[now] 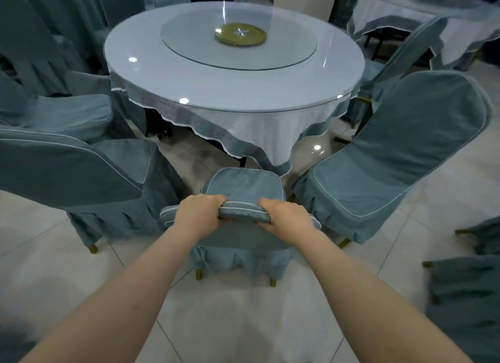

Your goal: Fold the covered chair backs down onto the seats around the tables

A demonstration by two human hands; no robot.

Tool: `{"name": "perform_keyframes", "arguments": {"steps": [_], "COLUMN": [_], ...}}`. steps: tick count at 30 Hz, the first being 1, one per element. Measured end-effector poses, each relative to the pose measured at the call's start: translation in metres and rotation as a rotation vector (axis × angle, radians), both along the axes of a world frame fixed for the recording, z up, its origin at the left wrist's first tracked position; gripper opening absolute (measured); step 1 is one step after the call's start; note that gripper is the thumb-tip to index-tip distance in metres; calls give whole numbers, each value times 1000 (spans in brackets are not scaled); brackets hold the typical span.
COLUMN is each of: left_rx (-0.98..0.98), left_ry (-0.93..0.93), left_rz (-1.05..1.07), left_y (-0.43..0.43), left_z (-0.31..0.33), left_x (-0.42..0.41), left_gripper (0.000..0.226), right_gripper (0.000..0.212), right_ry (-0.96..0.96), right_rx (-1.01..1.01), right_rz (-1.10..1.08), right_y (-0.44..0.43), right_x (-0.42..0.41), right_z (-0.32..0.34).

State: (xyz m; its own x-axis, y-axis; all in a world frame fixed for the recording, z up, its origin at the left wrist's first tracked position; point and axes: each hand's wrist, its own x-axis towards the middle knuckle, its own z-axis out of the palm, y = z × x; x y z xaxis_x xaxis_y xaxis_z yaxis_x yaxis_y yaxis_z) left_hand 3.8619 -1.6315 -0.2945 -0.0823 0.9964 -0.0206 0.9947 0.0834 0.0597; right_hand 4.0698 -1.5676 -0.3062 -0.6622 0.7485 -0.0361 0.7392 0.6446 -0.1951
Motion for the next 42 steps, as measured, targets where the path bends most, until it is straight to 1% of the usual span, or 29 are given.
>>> {"name": "perform_keyframes", "arguments": {"steps": [2,4,5,7,9,10,12,15,17,20,23,28,32,34,36,40,42], "left_rx": [-3,-20,-33,-78,-119,-124,-104,-53,-36,-12,65,43,76,78,40,-14,-24], "left_ry": [-18,-60,-95,-182,-232,-225,-205,-209,-204,-226,-284,-293,-303,-269,-226,-242,-225], "left_rz": [17,32,35,41,21,-1,-27,-36,-45,-36,-42,-73,-119,-129,-150,-147,-168], "left_y": [-2,-9,-11,-15,-16,-16,-10,12,33,62,85,123,152,171,195,247,287], "left_z": [0,0,1,6,15,19,28,45,56,69,77,81,79,75,68,53,48], "left_x": [3,2,3,7,13,18,37,77,104,146,185,256,298,321,344,386,415], "left_gripper": [24,29,37,62,84,88,87,80,75,71,63,70,70,69,71,74,74], "right_gripper": [35,42,49,64,69,68,67,64,62,61,63,64,63,62,61,58,56], "right_ry": [8,32,50,93,114,118,125,134,107,93,73,93,140,154,172,172,162], "right_rx": [-7,-46,-92,-205,-260,-257,-227,-171,-141,-102,-63,-57,-87,-91,-85,-87,-75], "right_rz": [1,5,4,-8,-42,-69,-119,-169,-186,-234,-297,-410,-452,-482,-510,-519,-518], "right_y": [-1,-7,-10,-10,-3,2,16,40,55,78,98,118,133,144,157,188,217], "right_x": [1,-2,-2,10,33,47,82,137,173,234,293,383,424,445,467,509,534], "right_z": [-1,-2,-1,4,11,15,26,46,59,76,88,100,105,106,106,103,105]}}
